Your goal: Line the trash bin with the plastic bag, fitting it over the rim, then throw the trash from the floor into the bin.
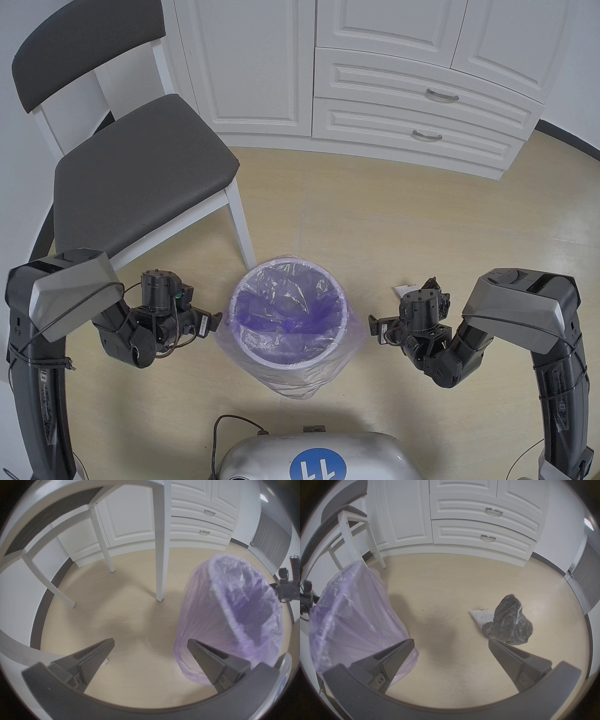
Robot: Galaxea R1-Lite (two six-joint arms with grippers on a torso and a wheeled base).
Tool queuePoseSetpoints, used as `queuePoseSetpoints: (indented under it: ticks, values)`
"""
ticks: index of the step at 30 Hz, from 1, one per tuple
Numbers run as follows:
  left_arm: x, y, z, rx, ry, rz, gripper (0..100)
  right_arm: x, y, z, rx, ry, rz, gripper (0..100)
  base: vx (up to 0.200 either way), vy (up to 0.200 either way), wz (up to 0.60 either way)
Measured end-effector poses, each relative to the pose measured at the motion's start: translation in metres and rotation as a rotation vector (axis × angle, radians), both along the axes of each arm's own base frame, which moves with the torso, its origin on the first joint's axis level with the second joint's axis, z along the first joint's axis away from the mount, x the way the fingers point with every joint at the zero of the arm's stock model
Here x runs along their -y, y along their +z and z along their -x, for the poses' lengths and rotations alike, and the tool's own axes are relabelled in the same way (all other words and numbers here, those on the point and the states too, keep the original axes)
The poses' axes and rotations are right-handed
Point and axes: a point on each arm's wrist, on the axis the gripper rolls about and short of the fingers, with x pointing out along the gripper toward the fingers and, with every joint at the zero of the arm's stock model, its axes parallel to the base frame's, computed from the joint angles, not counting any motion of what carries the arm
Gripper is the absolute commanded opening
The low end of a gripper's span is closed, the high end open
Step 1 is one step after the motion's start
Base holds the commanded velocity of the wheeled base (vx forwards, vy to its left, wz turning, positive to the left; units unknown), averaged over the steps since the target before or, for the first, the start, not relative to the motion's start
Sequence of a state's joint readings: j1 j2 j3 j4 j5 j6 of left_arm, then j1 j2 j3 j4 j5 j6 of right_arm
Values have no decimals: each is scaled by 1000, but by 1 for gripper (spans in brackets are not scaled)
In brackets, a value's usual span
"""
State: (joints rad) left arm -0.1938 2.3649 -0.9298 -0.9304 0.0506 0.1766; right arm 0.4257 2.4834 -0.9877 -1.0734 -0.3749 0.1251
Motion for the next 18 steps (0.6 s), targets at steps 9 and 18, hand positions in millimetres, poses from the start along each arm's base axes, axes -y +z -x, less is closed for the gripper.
queuePoseSetpoints:
  ticks: [9,18]
  values:
    - [-4,38,22,49,-28,17,100,-6,26,15,34,33,-6,100,0,0,0]
    - [17,50,31,77,-79,48,100,-25,37,30,80,78,-25,100,0,0,0]
